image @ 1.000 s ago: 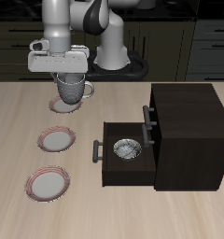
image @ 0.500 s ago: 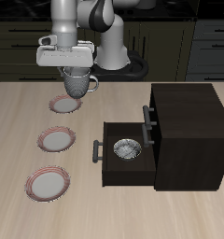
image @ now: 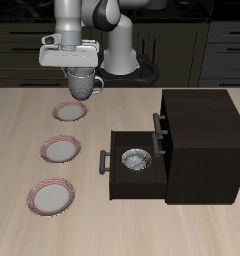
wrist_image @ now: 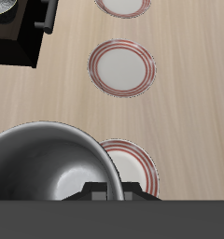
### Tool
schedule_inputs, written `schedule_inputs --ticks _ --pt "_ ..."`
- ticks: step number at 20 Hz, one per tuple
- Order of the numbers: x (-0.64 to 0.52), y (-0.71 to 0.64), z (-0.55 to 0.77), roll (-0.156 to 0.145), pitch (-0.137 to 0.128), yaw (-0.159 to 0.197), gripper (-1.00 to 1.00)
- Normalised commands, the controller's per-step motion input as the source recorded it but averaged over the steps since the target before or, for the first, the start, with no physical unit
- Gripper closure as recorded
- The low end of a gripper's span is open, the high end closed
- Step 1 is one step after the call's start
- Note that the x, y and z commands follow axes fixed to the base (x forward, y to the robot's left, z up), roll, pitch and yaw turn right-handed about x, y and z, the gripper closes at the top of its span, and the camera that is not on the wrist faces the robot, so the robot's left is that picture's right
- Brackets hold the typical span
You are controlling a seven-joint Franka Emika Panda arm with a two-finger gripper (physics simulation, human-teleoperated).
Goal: Place the porcelain mug that is on the plate onto the nearest plate relative to the robot
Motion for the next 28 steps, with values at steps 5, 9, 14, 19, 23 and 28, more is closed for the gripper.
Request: schedule_inputs --ticks 5,9,14,19,23,28 --pt "-0.29 -0.03 -0.09 0.015 0.001 0.008 1.00" --pt "-0.21 -0.01 -0.02 0.000 -0.002 -0.004 1.00" --pt "-0.21 -0.03 -0.08 0.001 0.014 -0.004 1.00" --pt "-0.13 -0.03 -0.02 0.000 -0.004 0.003 1.00" --pt "0.05 -0.04 0.00 -0.009 -0.013 0.005 1.00" --pt "0.11 -0.13 -0.07 -0.022 -0.023 -0.008 1.00"
